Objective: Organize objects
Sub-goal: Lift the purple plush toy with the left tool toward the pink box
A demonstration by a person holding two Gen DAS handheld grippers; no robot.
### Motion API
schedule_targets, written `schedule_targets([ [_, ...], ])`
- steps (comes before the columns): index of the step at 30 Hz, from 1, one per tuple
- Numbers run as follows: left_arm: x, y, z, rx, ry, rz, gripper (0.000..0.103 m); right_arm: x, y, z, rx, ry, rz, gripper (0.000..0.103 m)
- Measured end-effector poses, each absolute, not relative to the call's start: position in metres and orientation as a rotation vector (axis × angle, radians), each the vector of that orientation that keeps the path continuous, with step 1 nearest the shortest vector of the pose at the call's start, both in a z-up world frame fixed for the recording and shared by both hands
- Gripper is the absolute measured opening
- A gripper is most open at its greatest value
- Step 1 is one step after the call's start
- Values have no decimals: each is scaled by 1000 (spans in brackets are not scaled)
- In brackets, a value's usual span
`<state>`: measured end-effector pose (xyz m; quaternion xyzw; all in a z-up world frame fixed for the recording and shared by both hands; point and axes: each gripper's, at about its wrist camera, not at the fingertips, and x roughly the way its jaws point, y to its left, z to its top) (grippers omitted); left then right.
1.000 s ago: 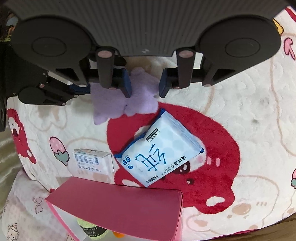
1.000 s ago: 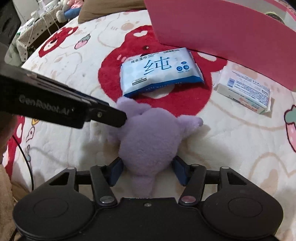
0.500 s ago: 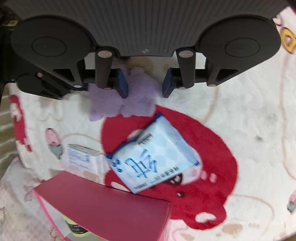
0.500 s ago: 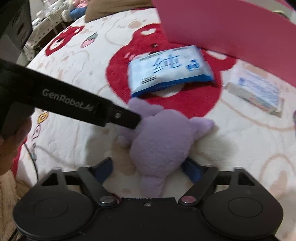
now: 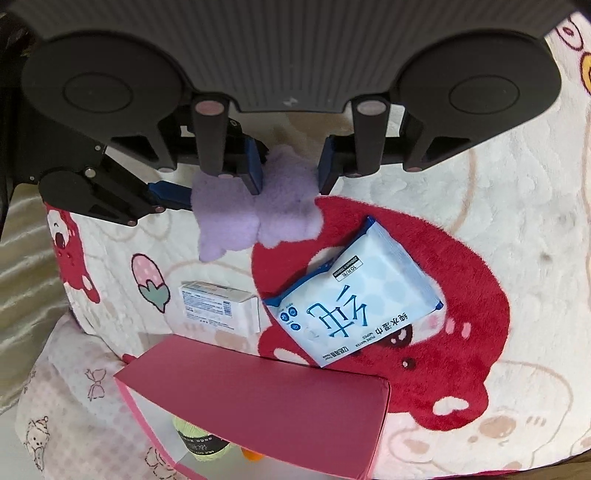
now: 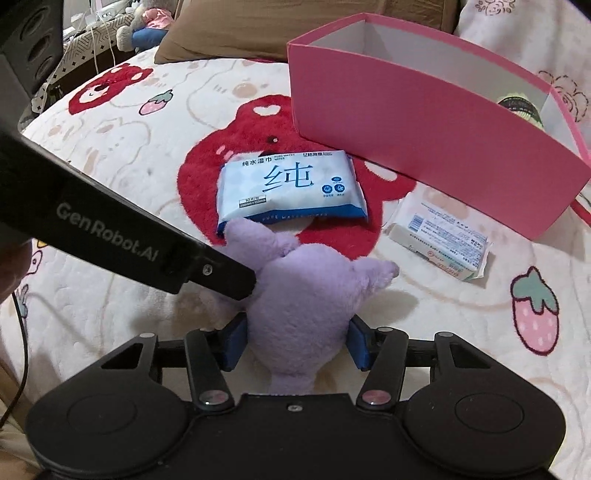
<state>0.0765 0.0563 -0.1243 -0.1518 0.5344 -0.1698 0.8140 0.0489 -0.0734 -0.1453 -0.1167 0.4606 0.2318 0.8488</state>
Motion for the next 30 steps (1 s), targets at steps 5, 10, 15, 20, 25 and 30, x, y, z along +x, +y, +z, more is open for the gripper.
schedule_targets([
  [5, 72, 60, -119, -330, 1158, -375, 30, 50, -75, -140, -202, 999, 509, 60],
  [10, 63, 50, -110, -273, 1116, -376, 30, 53, -78, -133, -159, 1016, 518, 61],
  [15, 59, 50, -103, -261, 1108, -370, 30, 49, -76, -127, -183, 1001, 520, 61],
  [20, 61, 58, -96, -288, 1137, -374, 30, 43, -73, -120, -220, 970, 545, 61],
  [25, 60, 63, -81, -326, 1116, -394, 30, 35, -73, -106, -266, 905, 561, 61],
  [30, 59, 67, -64, -352, 1071, -390, 30, 39, -78, -89, -248, 863, 567, 61],
])
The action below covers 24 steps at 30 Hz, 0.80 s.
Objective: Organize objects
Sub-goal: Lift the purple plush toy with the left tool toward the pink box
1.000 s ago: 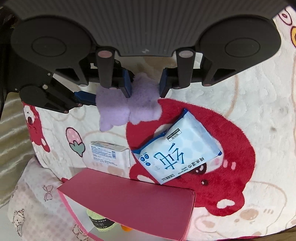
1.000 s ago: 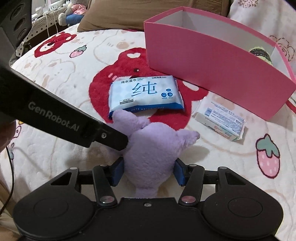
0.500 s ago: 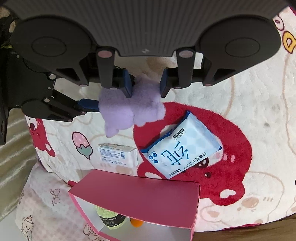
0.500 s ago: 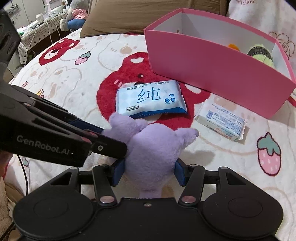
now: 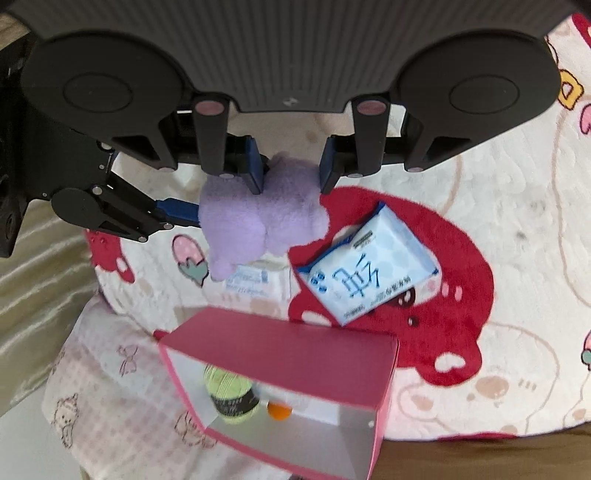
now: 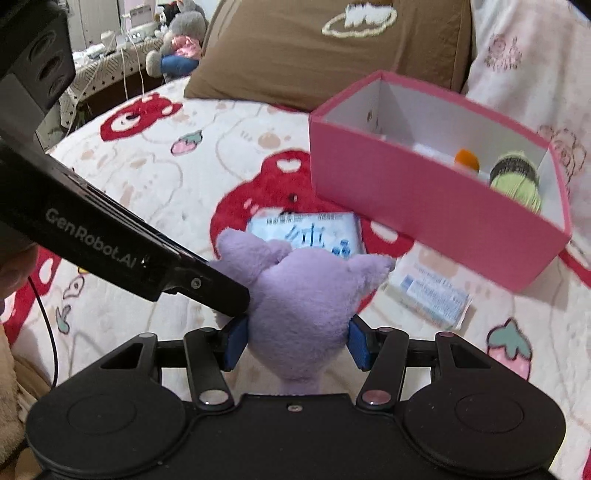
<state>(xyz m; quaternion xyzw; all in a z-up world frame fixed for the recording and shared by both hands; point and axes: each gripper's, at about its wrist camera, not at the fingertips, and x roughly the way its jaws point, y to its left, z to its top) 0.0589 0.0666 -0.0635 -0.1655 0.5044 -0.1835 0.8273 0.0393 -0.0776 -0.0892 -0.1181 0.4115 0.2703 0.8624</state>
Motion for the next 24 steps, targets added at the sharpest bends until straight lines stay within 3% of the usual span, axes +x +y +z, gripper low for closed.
schedule_targets([
  [24, 62, 58, 27, -266, 1007, -344, 30, 51, -86, -12, -188, 823, 596, 62],
])
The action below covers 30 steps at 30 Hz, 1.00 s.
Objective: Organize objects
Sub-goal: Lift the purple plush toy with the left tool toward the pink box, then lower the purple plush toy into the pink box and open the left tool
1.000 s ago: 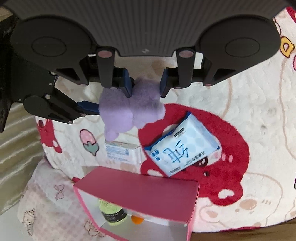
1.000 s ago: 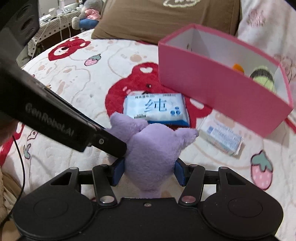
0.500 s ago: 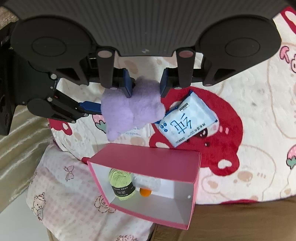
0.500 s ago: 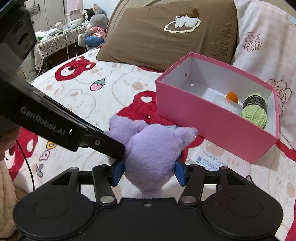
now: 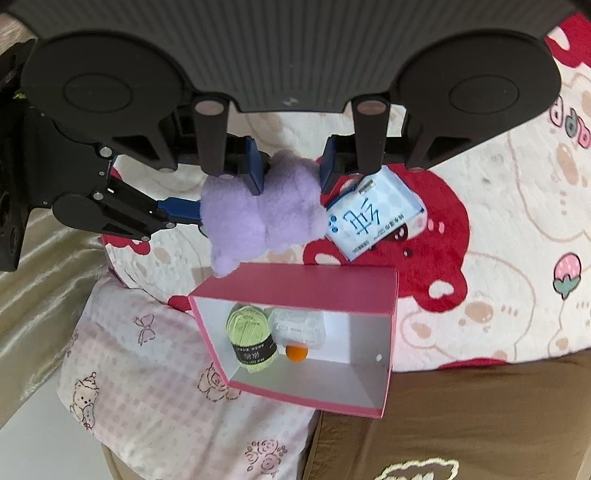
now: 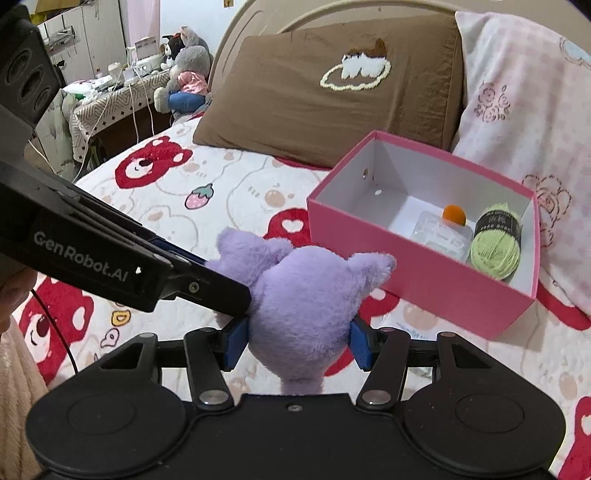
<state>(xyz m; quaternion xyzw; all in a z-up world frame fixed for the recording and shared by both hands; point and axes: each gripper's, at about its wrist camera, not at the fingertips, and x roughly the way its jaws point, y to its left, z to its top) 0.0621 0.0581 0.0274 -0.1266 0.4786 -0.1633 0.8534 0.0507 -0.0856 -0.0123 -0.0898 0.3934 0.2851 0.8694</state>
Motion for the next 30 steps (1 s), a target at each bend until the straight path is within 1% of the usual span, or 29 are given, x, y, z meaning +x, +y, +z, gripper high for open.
schedule_targets([
  [2, 66, 57, 37, -259, 991, -342, 32, 55, -87, -5, -175, 824, 596, 62],
  [9, 90, 57, 61, -288, 934, -318, 34, 81, -97, 21, -95, 816, 594, 62],
  [17, 126, 55, 73, -333, 887, -299, 35, 111, -104, 42, -101, 758, 576, 60],
  [24, 170, 49, 70, -320, 848, -249, 35, 156, -108, 47, -164, 702, 590, 59],
  [27, 192, 48, 60, -303, 865, -218, 36, 176, -108, 41, -183, 694, 606, 59],
  [30, 216, 47, 46, -297, 898, -183, 36, 199, -111, 29, -147, 724, 634, 59],
])
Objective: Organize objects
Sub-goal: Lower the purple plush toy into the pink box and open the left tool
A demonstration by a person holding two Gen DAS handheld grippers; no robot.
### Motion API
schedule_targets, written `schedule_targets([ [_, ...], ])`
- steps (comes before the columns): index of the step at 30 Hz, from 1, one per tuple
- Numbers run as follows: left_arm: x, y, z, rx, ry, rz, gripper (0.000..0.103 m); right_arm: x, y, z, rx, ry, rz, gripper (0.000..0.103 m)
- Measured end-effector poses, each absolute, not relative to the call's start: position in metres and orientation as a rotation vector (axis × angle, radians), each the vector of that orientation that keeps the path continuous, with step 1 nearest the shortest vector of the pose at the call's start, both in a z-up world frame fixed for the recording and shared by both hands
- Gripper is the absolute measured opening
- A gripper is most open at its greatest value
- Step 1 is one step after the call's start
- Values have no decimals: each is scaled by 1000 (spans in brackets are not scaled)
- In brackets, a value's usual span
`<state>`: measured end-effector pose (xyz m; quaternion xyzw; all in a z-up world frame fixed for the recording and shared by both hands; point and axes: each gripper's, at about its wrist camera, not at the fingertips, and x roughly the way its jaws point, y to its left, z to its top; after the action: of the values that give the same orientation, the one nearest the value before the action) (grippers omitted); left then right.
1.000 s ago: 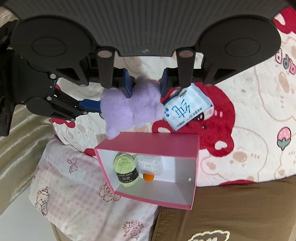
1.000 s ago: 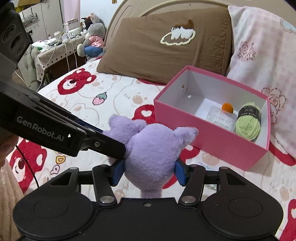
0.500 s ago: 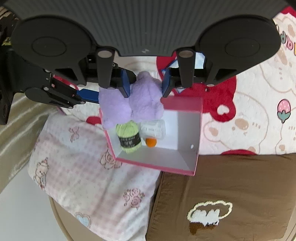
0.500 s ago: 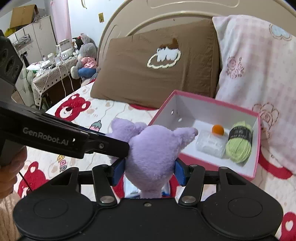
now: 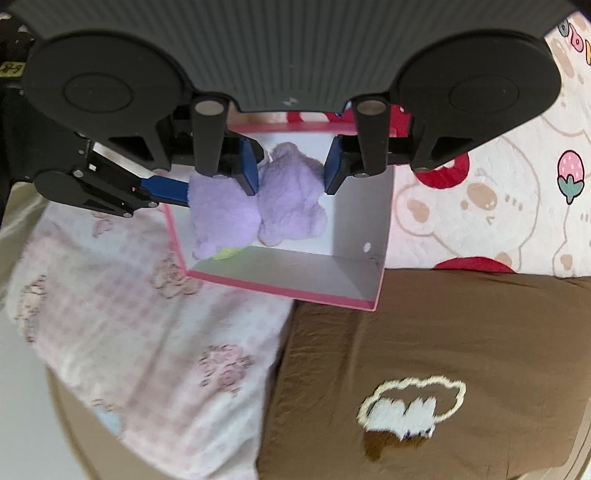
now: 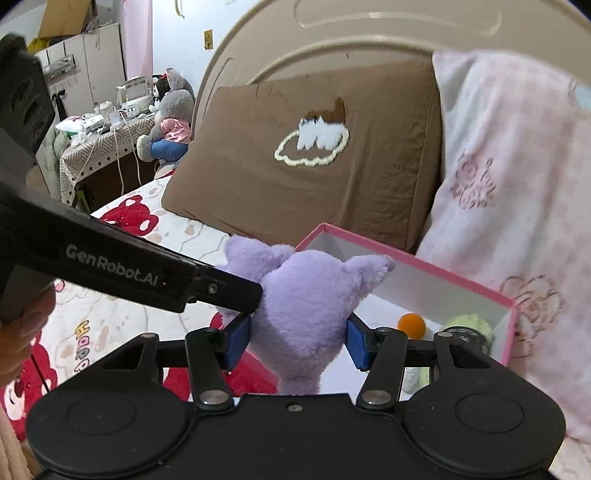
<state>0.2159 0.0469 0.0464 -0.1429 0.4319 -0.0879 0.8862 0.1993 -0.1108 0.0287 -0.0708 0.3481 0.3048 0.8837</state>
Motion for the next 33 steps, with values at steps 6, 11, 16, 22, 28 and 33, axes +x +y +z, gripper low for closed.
schedule_targets([
  [6, 261, 45, 17, -295, 931, -115, 36, 238, -111, -3, -118, 751, 650, 59],
  [11, 290, 41, -10, -272, 972, -80, 35, 271, -106, -25, -130, 793, 632, 59],
  [16, 316, 41, -25, -271, 1038, -68, 34, 296, -101, -48, -131, 850, 625, 55],
  [22, 331, 41, -35, -270, 1075, -94, 33, 312, -112, -53, -91, 866, 614, 52],
  [28, 342, 45, -43, -249, 1107, -52, 33, 329, -109, -64, -46, 909, 630, 48],
  [33, 338, 53, -40, -258, 1100, -71, 33, 335, -114, -75, 56, 949, 641, 46],
])
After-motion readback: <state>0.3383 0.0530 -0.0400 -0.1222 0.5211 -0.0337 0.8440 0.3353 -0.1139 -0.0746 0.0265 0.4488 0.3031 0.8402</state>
